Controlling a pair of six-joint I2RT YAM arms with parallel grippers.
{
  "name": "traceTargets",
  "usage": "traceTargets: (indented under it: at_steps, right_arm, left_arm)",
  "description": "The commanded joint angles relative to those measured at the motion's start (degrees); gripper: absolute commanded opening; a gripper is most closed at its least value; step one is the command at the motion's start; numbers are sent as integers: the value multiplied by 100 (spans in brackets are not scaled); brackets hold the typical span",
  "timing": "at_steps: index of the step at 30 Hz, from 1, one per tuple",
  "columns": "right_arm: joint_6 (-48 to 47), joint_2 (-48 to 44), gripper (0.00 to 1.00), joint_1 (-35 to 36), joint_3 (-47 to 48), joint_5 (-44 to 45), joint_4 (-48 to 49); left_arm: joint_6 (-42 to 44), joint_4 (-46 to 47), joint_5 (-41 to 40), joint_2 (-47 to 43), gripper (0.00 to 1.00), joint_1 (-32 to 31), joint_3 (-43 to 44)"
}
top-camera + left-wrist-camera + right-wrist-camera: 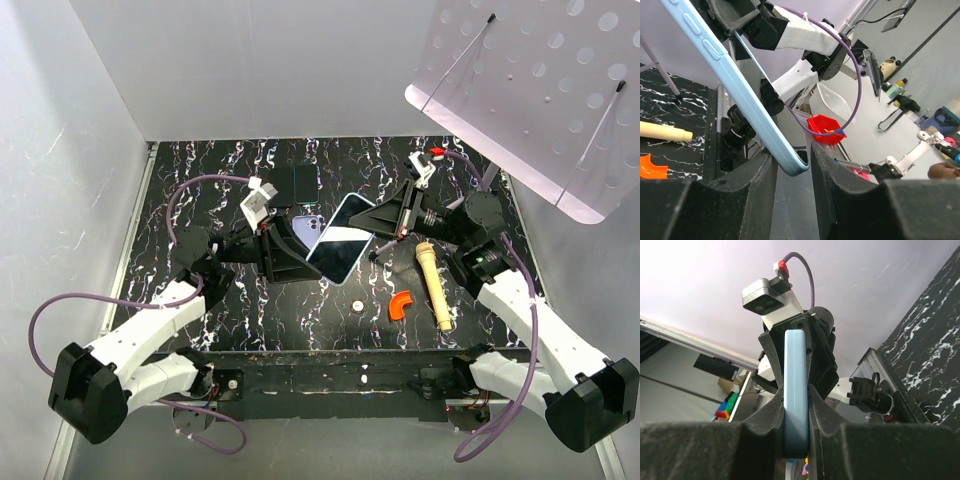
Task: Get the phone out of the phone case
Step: Remove the phone case from the phone.
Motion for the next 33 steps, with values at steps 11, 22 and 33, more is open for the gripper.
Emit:
traceTargets:
  at_steps: [11, 22, 33]
  right_arm:
    - [84, 99, 1, -30, 63, -168, -209]
    - [2064, 715, 1, 23, -667, -371, 2571]
    - [2846, 794, 1, 85, -527, -257, 4109]
  left_arm:
    - [-831, 2563, 491, -21, 0, -52, 141]
    - [-1403, 3991, 219, 594, 0, -157, 571]
    - [-1430, 3991, -194, 1060, 0, -157, 98]
